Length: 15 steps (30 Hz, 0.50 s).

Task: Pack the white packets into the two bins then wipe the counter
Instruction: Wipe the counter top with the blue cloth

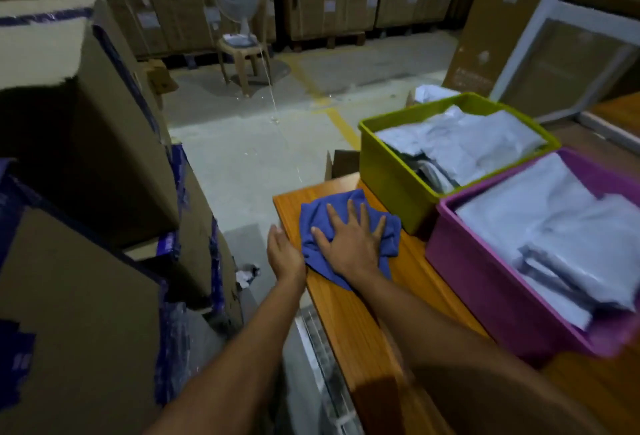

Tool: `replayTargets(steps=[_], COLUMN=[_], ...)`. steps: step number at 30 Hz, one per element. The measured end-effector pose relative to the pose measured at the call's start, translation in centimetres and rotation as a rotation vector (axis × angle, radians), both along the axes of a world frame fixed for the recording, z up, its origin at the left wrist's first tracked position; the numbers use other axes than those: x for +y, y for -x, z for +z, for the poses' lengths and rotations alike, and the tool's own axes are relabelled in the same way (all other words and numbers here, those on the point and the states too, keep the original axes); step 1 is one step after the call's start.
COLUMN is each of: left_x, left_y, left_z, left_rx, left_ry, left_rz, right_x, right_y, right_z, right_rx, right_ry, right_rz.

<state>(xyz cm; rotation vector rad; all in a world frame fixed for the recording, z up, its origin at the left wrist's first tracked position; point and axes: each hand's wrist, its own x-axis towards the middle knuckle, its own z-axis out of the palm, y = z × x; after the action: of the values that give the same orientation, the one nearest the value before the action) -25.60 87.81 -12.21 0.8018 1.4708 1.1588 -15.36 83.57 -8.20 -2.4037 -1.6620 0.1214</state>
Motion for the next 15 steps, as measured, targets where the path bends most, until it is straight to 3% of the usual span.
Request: replayTargets(steps=[3, 8, 12, 15], left_x=[-1.6, -7.8, -13.7, -19.3], left_y=[0.0, -0.6, -0.5, -0.3], left_z=[0.8, 2.1, 1.8, 1.4], left_rx=[-0.168, -0.286, 0.027, 0.631], left_ry=[-0.032, -0.043, -0.132, -0.268], left_rz=[-0.028, -0.128, -0.259, -0.443], right_x=[-6.3, -15.5, -23.0, -29.0], right_y=[0.2, 1.0, 1.5, 1.6], right_z=[0.1, 0.5, 0.3, 0.2], right_rx=[-0.006, -0.026, -0.047, -0.046], right_ry=[0.026, 0.041, 0.032, 0.030], right_rz=[-0.021, -0.015, -0.050, -0.106])
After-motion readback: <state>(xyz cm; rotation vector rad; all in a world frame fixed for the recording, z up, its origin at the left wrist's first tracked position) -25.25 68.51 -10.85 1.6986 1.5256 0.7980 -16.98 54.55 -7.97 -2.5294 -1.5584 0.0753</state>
